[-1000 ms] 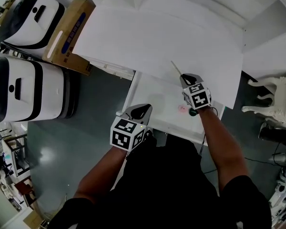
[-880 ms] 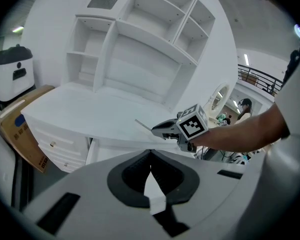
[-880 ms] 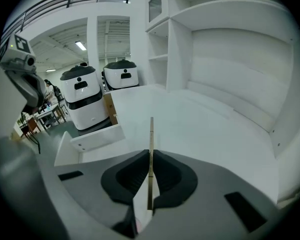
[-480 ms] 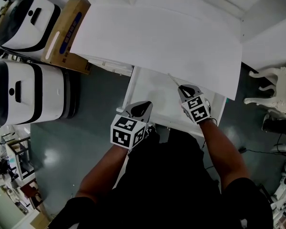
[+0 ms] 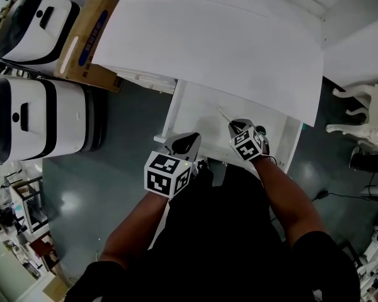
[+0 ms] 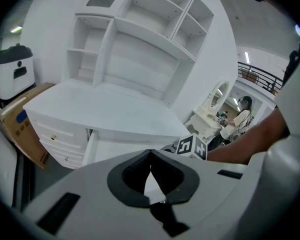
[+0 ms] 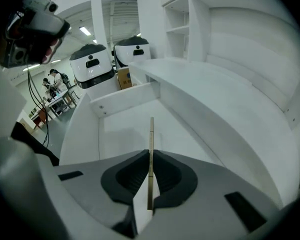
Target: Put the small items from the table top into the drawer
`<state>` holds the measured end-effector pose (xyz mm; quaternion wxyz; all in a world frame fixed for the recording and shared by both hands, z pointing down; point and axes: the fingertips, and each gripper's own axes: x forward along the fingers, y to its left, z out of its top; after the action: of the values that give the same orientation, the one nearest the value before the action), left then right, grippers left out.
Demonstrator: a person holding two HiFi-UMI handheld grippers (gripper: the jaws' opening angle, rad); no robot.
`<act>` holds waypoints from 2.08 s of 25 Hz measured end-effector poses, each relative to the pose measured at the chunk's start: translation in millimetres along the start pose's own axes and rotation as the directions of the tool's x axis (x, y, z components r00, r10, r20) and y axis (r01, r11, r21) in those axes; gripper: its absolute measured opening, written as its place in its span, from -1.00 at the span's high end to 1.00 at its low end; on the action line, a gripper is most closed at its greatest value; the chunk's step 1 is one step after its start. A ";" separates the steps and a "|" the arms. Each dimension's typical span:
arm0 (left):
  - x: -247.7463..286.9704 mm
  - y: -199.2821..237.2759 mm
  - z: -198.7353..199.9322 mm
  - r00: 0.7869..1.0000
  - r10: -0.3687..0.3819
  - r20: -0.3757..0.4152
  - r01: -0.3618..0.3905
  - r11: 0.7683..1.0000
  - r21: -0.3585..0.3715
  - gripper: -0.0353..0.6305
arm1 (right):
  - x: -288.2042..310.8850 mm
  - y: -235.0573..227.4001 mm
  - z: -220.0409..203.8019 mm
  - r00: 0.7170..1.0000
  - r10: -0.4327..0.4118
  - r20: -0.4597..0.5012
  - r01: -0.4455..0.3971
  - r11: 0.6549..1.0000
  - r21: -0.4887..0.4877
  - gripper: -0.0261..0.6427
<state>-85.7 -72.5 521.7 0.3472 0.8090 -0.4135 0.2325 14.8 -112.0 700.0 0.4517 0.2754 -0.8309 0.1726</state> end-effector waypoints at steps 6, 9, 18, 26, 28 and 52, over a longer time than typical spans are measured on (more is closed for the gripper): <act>-5.5 -1.4 -10.8 1.000 0.008 -0.017 -0.008 1.000 -0.003 0.88 | 28.0 6.2 -21.3 0.997 -0.004 -0.076 0.005 1.000 0.011 0.79; -6.4 -0.9 -15.1 1.000 0.012 -0.026 -0.012 1.000 -0.004 0.88 | 35.9 6.8 -28.5 0.995 -0.008 -0.099 0.010 1.000 0.016 0.79; -1.0 -7.0 -23.1 0.999 0.004 -0.046 -0.004 1.000 0.000 0.88 | 51.9 8.9 -50.6 0.988 -0.002 -0.154 0.009 0.999 0.047 0.78; 0.4 -6.0 -32.0 0.998 0.016 -0.065 -0.016 1.000 -0.002 0.88 | 59.7 8.9 -57.1 0.986 0.001 -0.169 0.006 0.999 0.042 0.78; 0.1 -5.9 -33.2 0.998 0.019 -0.066 -0.019 1.000 -0.007 0.88 | 59.4 8.2 -56.2 0.986 0.005 -0.167 0.003 0.999 0.051 0.78; -16.5 -17.1 -7.5 0.997 -0.051 0.057 0.049 0.998 0.035 0.88 | -17.6 1.7 -8.1 0.998 -0.045 0.034 0.037 0.980 0.195 0.78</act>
<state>-81.2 -51.3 509.3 0.3274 0.8312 -0.3989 0.2071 26.8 -101.0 689.4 0.4102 0.3384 -0.8127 0.2381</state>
